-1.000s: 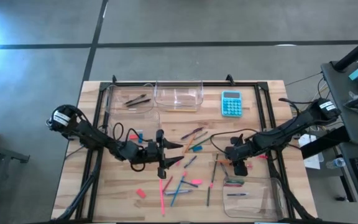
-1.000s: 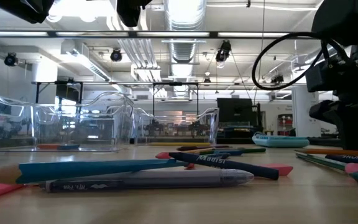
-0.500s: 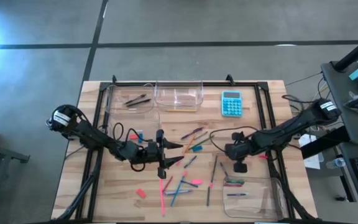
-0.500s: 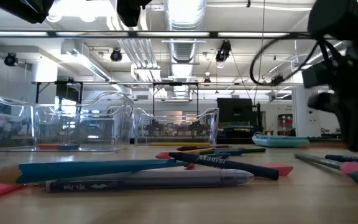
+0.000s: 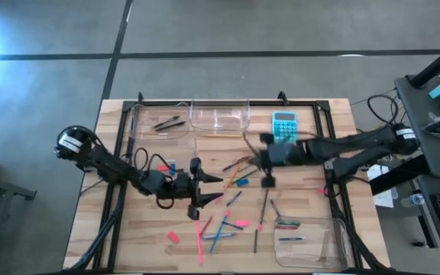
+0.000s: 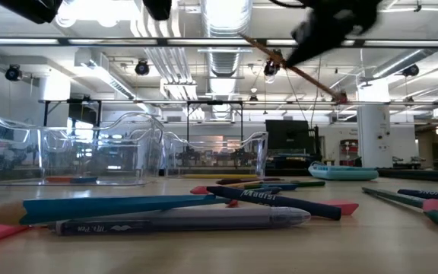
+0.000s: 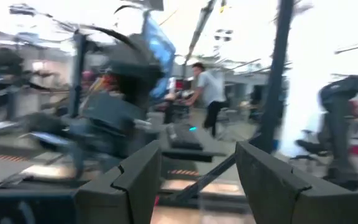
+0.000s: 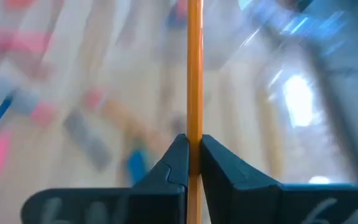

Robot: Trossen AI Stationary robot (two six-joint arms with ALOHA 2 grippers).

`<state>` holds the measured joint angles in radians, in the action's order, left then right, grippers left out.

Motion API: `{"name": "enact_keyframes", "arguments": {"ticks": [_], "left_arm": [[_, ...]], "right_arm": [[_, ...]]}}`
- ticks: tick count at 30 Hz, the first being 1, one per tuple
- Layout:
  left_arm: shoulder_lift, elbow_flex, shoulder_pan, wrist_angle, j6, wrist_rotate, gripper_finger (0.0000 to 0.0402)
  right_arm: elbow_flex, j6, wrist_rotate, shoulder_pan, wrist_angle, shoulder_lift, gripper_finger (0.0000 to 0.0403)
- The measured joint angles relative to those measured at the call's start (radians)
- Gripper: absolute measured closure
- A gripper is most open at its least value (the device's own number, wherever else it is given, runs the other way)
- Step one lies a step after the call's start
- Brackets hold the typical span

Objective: Sort crayons/erasers/pens/pencils in bins
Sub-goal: Put the yellow pencil into the top right transparent bin, then put the orange pencil into the top right transparent bin

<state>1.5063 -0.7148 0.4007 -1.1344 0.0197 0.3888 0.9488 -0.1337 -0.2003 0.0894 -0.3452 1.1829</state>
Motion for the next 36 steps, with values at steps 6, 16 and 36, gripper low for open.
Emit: {"name": "enact_keyframes", "arguments": {"ticks": [6,16,36], "left_arm": [[-0.101,0.020,0.013,0.096,-0.008,-0.041,0.0210],[-0.121,0.063,0.012,0.129,-0.002,-0.007,0.0210],[-0.123,0.065,0.012,0.151,-0.001,0.012,0.0210]], "right_arm": [[0.126,-0.099,0.226,-0.294,0.110,0.114,0.0389],[0.381,-0.085,0.524,-0.621,0.239,0.459,0.0389],[0.645,-0.129,0.523,-0.622,-0.373,0.433,0.0214]]}}
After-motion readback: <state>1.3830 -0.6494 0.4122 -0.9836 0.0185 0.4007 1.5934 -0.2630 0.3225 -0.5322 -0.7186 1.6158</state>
